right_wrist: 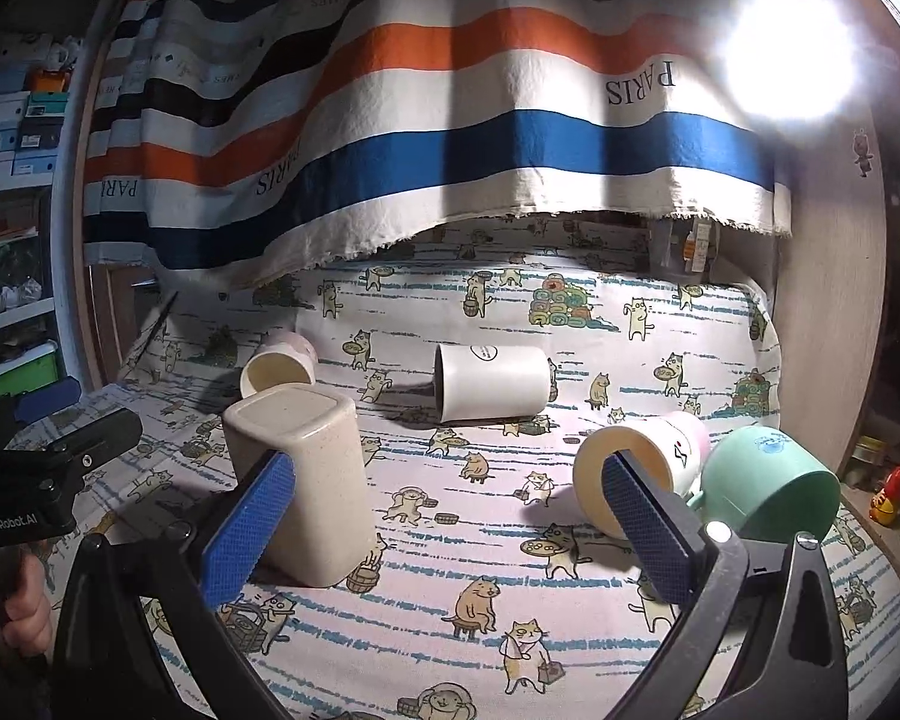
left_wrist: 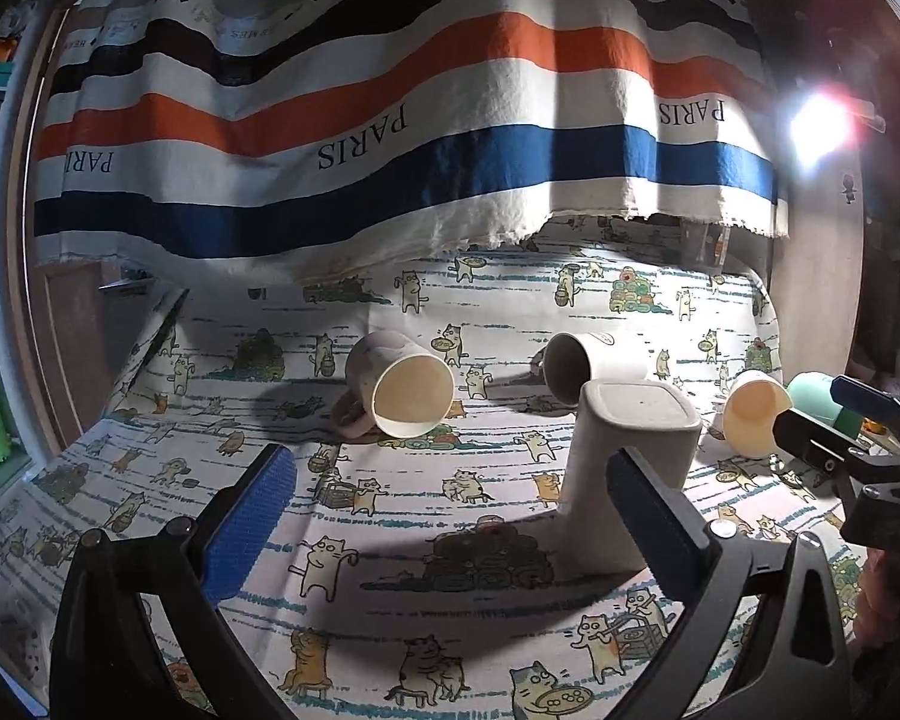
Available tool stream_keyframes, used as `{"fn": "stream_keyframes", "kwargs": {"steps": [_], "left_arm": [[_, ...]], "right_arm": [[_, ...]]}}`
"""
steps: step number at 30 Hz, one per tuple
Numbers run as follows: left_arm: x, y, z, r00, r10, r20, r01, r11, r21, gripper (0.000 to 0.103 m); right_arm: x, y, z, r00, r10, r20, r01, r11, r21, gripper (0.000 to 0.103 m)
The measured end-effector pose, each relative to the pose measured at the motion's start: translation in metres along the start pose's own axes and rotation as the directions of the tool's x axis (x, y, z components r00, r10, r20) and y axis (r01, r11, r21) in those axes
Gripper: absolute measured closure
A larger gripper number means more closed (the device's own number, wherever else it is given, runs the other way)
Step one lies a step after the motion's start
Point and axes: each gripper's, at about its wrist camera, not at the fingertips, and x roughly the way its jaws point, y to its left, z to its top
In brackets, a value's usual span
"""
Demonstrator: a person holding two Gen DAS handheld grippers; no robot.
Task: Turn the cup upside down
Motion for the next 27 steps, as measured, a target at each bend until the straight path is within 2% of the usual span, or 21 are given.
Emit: {"fn": "stream_keyframes", "kwargs": {"steps": [27], "left_arm": [[0.0007,0.0009,0.0005,1.000,-0.001,0.000,0.001,1.000,0.000,0.000]], "right_arm": [[0.0000,-0.0010,0.0003,1.000,-0.001,0.000,0.001,1.000,0.001,0.000]]}}
